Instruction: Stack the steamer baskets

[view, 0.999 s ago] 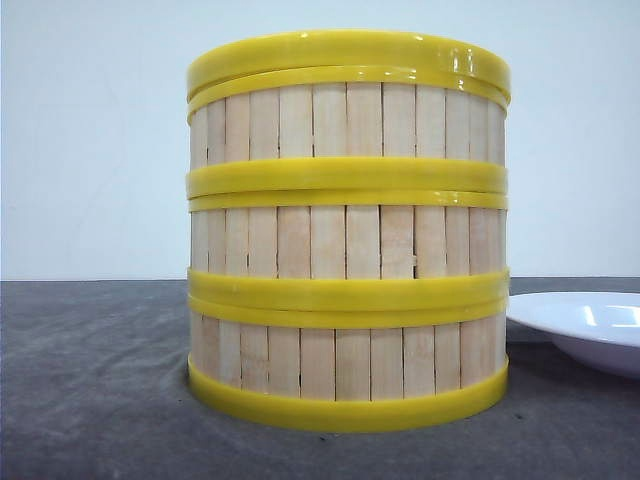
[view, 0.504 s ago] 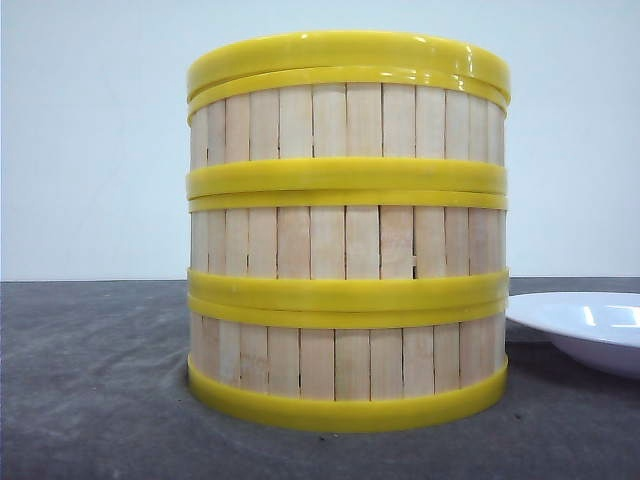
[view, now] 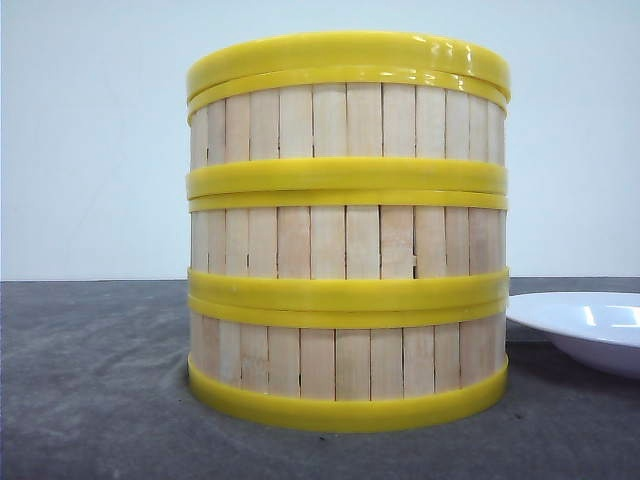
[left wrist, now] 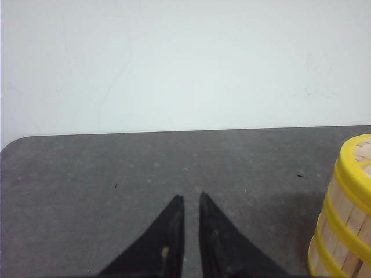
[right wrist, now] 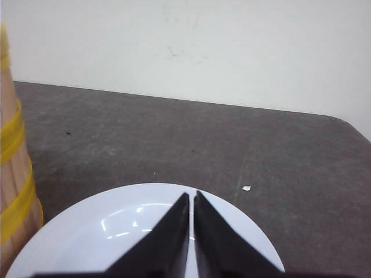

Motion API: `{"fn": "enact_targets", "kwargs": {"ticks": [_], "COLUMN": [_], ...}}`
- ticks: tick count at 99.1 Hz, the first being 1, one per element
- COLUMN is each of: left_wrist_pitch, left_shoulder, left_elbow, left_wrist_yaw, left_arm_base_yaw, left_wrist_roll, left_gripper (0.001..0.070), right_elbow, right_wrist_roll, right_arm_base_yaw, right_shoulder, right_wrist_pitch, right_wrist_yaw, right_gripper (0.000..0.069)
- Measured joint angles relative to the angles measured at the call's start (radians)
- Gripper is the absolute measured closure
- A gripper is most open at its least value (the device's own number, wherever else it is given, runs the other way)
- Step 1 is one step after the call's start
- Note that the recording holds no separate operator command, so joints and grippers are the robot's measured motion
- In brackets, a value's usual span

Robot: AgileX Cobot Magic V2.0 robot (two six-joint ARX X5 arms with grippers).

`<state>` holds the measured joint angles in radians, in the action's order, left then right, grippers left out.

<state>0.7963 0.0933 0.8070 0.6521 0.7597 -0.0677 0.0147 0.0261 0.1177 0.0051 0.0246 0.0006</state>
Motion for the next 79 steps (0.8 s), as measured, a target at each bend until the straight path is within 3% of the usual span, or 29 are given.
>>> {"fn": "enact_targets", "kwargs": {"ticks": [66, 79], "left_wrist_pitch": [0.0, -0.055], "left_shoulder": [0.0, 0.0], "left_elbow": [0.0, 0.001], "left_wrist_yaw": [0.001, 0.081], "left_arm_base_yaw": [0.0, -0.003], "left_wrist_roll": [0.001, -0.019], "left_gripper": [0.069, 0.069], "right_elbow": [0.0, 0.0], "right_wrist_roll": [-0.003, -0.004], "right_arm_base_yaw": [0.0, 0.0], "right_shoulder": [0.0, 0.0], "right_wrist_pitch": [-0.034, -0.034], "right_wrist_yaw": [0.0, 0.0], "right_gripper": [0.0684, 0.0684]}}
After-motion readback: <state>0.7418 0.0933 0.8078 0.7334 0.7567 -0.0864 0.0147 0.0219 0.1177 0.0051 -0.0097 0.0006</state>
